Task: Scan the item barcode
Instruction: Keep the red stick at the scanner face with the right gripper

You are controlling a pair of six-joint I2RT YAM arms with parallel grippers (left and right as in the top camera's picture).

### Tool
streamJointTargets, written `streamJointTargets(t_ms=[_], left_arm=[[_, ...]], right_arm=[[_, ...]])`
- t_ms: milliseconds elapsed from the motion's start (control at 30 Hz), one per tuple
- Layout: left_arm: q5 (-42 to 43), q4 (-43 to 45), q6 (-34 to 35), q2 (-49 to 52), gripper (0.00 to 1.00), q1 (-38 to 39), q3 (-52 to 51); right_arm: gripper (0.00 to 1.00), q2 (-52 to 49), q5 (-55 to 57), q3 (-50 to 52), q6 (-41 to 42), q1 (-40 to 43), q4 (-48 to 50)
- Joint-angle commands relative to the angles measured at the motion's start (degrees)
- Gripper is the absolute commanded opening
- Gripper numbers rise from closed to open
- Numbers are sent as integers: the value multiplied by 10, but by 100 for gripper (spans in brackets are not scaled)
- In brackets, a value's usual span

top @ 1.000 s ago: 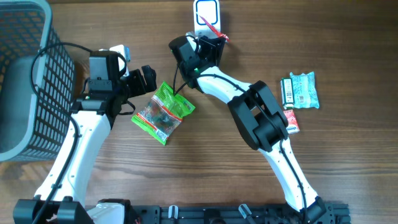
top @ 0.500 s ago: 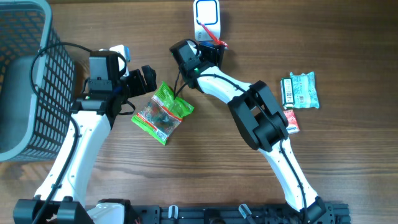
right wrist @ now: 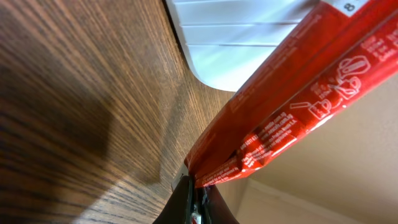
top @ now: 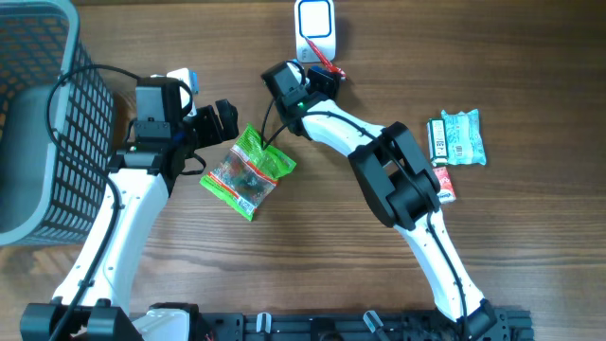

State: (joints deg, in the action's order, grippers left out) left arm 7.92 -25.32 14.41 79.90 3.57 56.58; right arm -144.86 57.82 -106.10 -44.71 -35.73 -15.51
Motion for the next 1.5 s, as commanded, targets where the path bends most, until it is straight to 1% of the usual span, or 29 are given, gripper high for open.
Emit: streamJointTargets(t_ms=[0, 300, 367, 467, 767, 867, 933, 1033, 1100, 1200, 1367, 1467], left_arm=[[-3, 2, -7, -5, 100, -4, 3], [-3, 2, -7, -5, 100, -4, 3], [-3, 2, -7, -5, 100, -4, 3], [-3, 2, -7, -5, 100, -4, 3], [-3, 2, -7, -5, 100, -4, 3], [-3, 2, -7, -5, 100, -4, 3], [-3, 2, -7, -5, 100, -4, 3], [-3, 2, -7, -5, 100, -4, 3], [-3, 2, -7, -5, 100, -4, 3], [-3, 2, -7, -5, 100, -4, 3], [-3, 2, -7, -5, 100, -4, 3], [-3, 2, -7, -5, 100, -4, 3]], right_arm=[[4, 57, -10, 4, 26, 3, -3], [4, 115, -95, 4, -3, 10, -57], [4, 119, -102, 4, -6, 13, -65], [4, 119, -111, 4, -31, 23, -100], [4, 122, -155, 4, -30, 36, -145], [4, 122, -151, 4, -31, 42, -141], [4, 122, -117, 3, -35, 45, -118], [4, 122, -66, 3, -81, 45, -53], [4, 122, -59, 3, -109, 46, -33], [4, 122, -66, 3, -137, 49, -34], [4, 121, -84, 4, -132, 53, -28], [4, 118, -69, 4, -105, 61, -25]])
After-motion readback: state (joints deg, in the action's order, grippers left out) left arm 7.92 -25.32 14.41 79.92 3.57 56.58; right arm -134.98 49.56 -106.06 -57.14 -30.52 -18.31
